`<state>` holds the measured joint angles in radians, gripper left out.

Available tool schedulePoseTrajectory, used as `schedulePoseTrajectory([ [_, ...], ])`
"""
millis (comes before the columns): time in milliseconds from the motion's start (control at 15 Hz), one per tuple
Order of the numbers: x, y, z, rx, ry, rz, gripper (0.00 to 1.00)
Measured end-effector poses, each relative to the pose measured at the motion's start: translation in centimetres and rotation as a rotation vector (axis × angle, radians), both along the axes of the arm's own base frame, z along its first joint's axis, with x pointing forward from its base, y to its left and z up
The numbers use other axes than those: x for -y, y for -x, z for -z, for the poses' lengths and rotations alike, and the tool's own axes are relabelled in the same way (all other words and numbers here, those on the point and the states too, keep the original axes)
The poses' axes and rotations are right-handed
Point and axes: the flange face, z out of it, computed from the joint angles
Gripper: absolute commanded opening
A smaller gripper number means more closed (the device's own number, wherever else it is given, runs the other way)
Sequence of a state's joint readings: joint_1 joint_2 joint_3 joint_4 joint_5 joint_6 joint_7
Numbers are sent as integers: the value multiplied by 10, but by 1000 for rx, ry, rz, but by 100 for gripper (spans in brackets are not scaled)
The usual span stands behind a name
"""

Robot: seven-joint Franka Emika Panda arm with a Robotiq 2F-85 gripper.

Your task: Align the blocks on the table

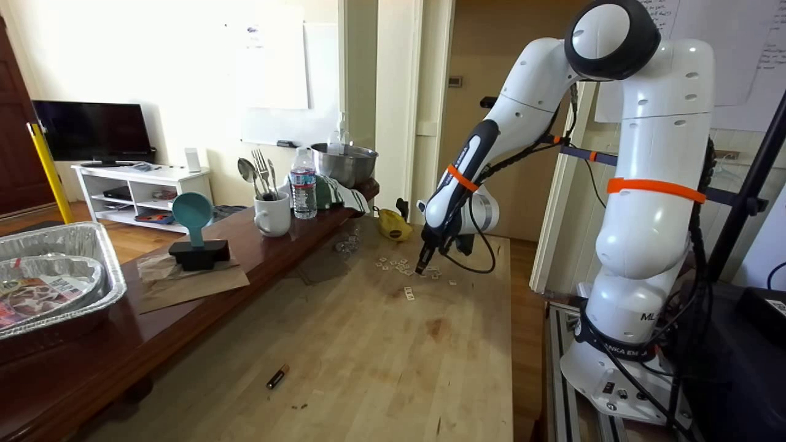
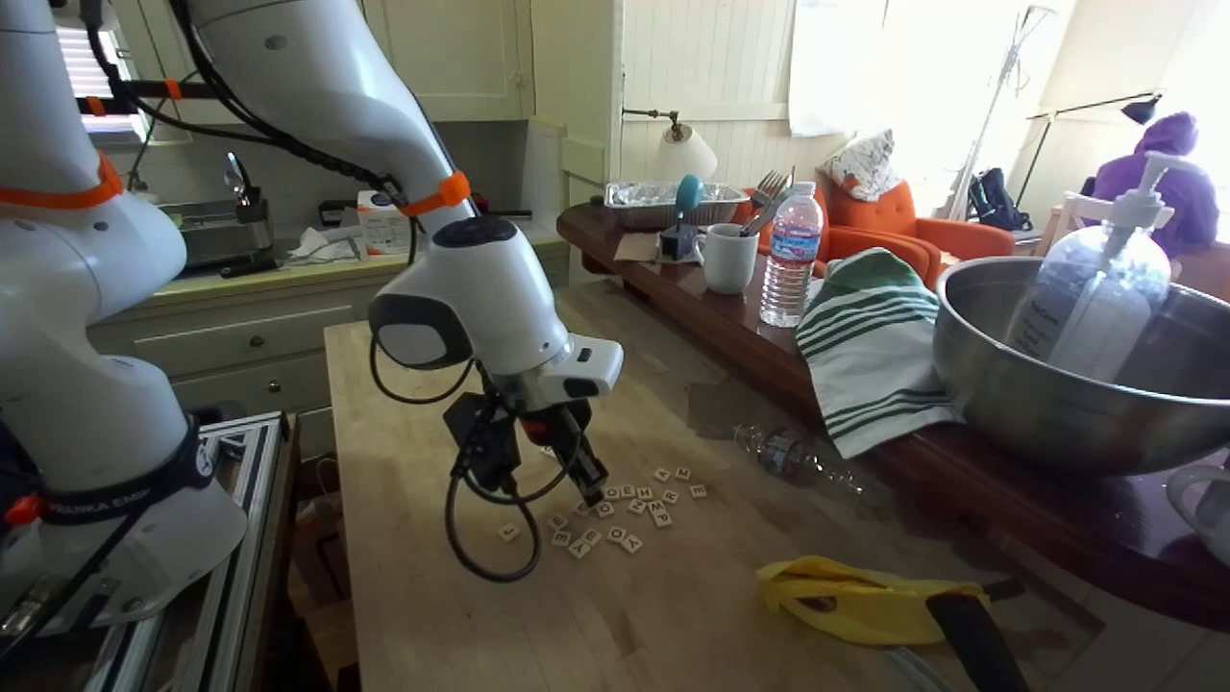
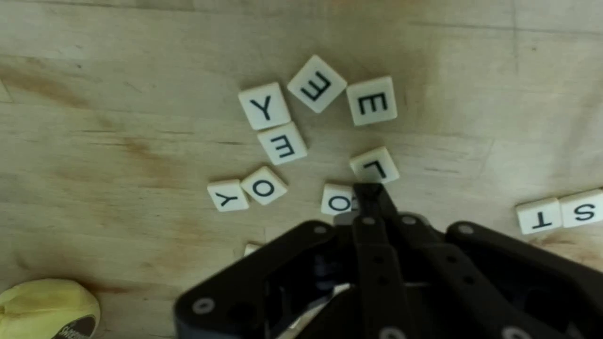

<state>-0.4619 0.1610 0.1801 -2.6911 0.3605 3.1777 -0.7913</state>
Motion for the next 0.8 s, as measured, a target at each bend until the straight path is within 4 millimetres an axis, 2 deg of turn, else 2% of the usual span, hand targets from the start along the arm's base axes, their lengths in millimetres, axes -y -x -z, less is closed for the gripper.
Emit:
schedulePoseTrajectory([
  [400, 7, 0, 2, 10, 2, 2, 0],
  [800, 4, 3, 3, 9, -7, 0, 0],
])
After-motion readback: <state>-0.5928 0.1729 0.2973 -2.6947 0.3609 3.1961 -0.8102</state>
